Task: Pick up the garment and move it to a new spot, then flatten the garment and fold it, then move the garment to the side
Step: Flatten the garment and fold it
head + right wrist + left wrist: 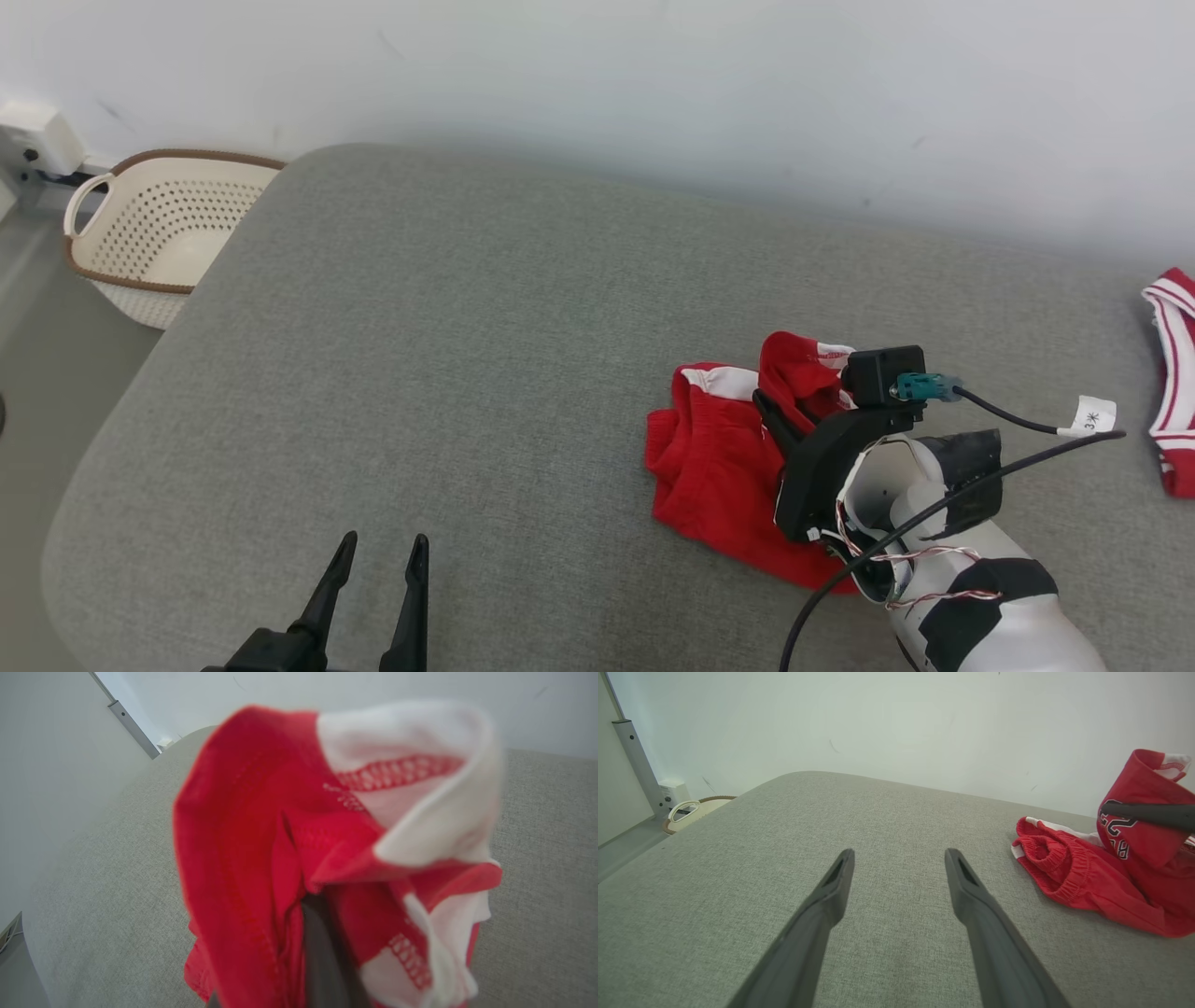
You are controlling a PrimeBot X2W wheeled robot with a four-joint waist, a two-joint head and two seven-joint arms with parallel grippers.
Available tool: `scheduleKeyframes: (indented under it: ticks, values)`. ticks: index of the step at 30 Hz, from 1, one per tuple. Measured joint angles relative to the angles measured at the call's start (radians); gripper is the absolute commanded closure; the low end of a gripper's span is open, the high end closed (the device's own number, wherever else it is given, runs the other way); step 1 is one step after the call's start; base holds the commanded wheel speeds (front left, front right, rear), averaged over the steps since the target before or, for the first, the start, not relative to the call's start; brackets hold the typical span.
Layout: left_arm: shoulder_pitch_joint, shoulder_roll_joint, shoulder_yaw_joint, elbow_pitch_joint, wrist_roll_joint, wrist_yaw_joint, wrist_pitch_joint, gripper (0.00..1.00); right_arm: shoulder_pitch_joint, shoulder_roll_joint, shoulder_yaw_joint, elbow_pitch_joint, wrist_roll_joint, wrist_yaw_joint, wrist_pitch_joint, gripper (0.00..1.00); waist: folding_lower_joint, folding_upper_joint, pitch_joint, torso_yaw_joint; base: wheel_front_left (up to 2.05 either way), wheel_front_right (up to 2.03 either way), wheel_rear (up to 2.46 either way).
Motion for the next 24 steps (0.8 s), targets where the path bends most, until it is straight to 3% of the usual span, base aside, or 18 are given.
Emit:
scheduleKeyframes:
  ticks: [12,14,15,24]
  values:
    - [-0.012,0.000,-0.032,0.006,-0.024,0.015,0.000,0.00,-0.067,0.039,0.062,0.159,0.007,0.000,-0.060,1.00,0.0000,0.0000,0.033,0.062,0.00,0.00,0.00]
    - [-0.012,0.000,-0.033,0.007,-0.024,0.017,0.000,0.00,-0.079,0.043,0.074,0.174,0.011,0.000,-0.069,0.22,0.0001,0.0000,0.036,0.064,0.00,0.00,0.00]
    - [-0.012,0.000,-0.032,0.008,-0.024,0.018,0.000,0.00,-0.081,0.046,0.079,0.178,0.016,0.000,-0.075,0.00,0.0000,0.0000,0.036,0.062,0.00,0.00,0.00]
    - [-0.008,0.000,-0.015,0.010,-0.020,0.021,0.000,0.00,-0.069,0.017,0.133,0.072,0.107,0.000,-0.155,0.00,0.0000,0.0000,0.019,0.027,0.00,0.00,0.00]
